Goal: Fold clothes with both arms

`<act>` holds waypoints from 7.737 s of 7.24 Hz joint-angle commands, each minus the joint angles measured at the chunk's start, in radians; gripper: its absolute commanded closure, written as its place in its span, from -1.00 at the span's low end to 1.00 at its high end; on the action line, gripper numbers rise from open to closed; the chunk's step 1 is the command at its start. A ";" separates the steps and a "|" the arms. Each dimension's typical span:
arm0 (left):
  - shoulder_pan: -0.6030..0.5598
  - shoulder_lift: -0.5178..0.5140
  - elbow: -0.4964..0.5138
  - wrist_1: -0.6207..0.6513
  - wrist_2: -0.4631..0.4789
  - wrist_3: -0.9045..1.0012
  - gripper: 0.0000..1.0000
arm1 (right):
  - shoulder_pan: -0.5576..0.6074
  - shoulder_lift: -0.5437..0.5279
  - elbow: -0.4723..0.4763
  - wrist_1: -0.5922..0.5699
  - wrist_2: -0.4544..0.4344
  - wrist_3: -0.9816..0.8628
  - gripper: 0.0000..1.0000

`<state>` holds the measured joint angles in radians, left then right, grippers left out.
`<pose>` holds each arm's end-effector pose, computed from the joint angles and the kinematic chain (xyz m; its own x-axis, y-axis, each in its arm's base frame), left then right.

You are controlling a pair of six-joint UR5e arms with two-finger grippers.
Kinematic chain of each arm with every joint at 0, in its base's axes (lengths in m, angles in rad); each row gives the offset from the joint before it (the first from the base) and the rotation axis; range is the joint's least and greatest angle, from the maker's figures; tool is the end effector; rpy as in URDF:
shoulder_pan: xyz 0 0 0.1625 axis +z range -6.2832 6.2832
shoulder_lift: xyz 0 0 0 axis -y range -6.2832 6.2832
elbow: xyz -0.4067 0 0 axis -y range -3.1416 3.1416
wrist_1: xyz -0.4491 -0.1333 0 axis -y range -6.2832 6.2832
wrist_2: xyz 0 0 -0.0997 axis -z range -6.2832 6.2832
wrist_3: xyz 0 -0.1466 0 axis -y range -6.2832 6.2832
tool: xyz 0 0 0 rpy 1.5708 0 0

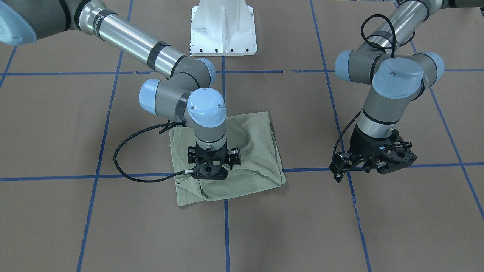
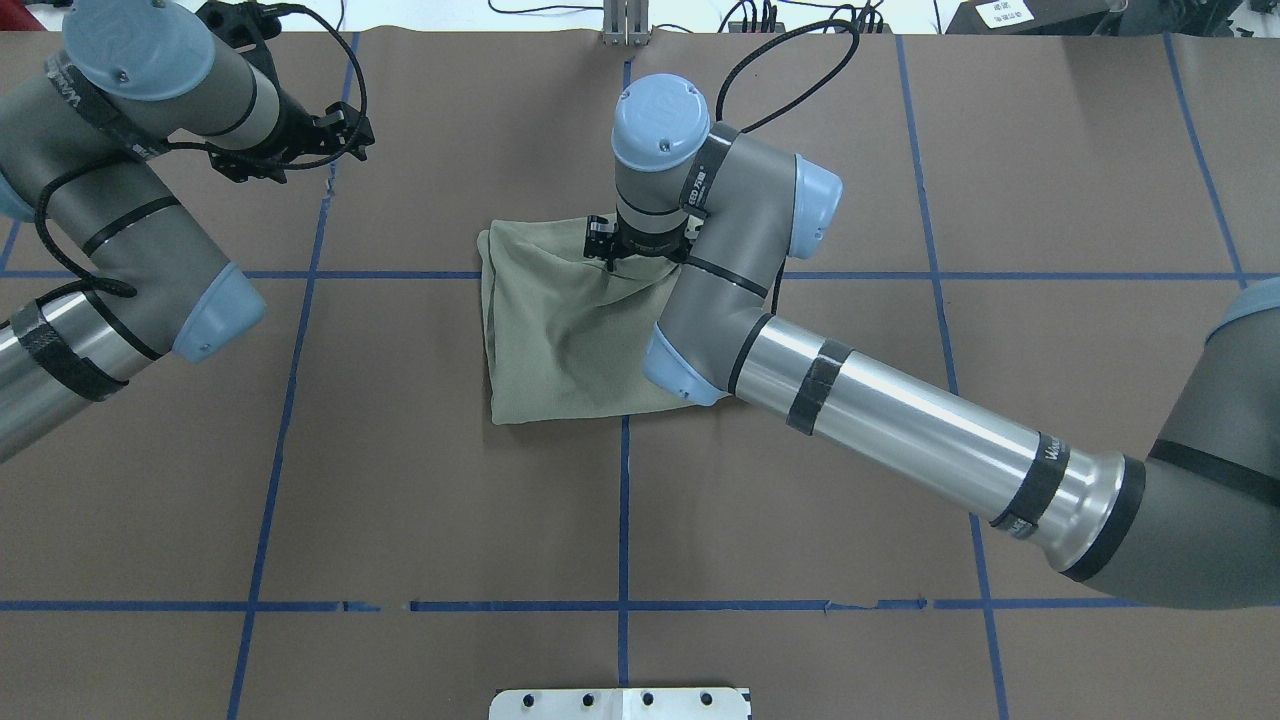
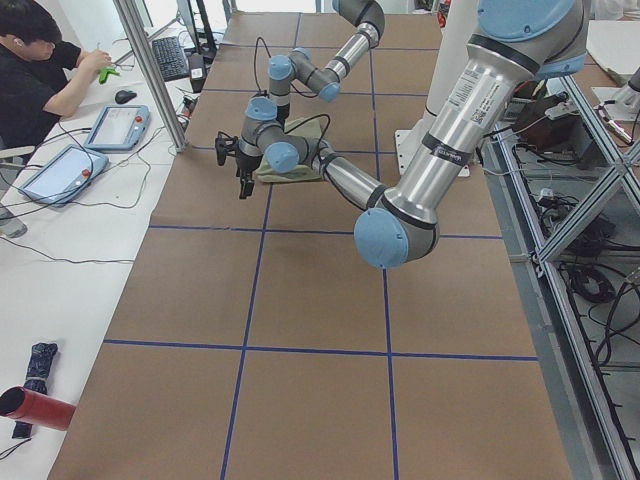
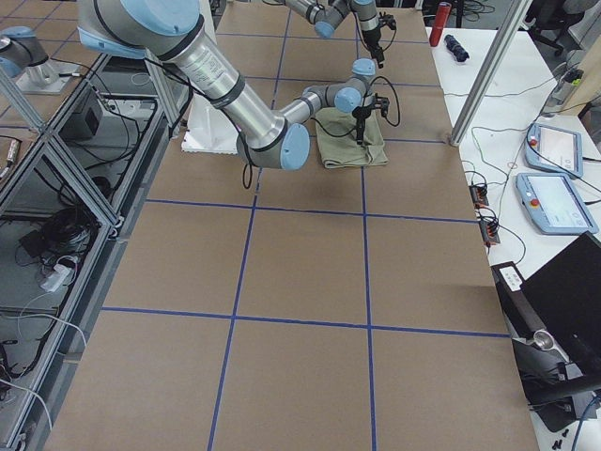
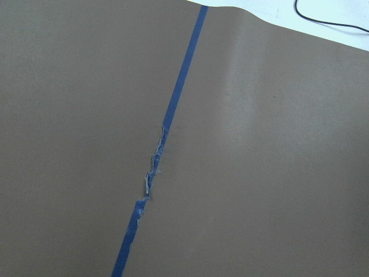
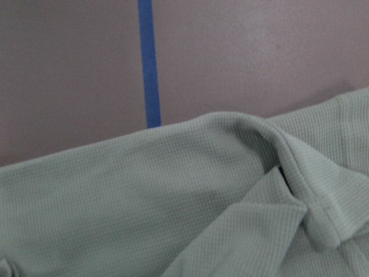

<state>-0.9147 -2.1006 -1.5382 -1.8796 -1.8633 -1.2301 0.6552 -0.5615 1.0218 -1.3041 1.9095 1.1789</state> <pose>0.3979 -0.6661 0.3245 0.6092 -0.2668 -0.7468 0.4544 0.8892 0.0529 -0.6724 -0.6234 0.2166 0.7002 0.0837 0.7091 -0.1430 0.9894 0.0244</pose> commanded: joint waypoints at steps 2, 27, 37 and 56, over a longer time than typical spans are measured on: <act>0.000 -0.001 -0.002 0.002 0.000 -0.006 -0.98 | 0.049 0.020 -0.126 0.089 -0.047 -0.031 -1.00; -0.584 0.539 -0.057 0.241 -0.422 1.374 -0.99 | 0.922 -0.906 0.530 -0.375 0.522 -1.228 -1.00; -0.584 0.537 -0.069 0.243 -0.422 1.306 -0.99 | 0.940 -1.111 0.638 -0.268 0.480 -1.116 -1.00; -0.584 0.539 -0.072 0.241 -0.424 1.204 -0.99 | 0.940 -1.100 0.644 -0.268 0.484 -1.113 -1.00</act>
<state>-1.4987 -1.5616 -1.6107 -1.6383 -2.2872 -0.0261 1.5953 -1.6618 1.6656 -1.5723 2.3930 0.0665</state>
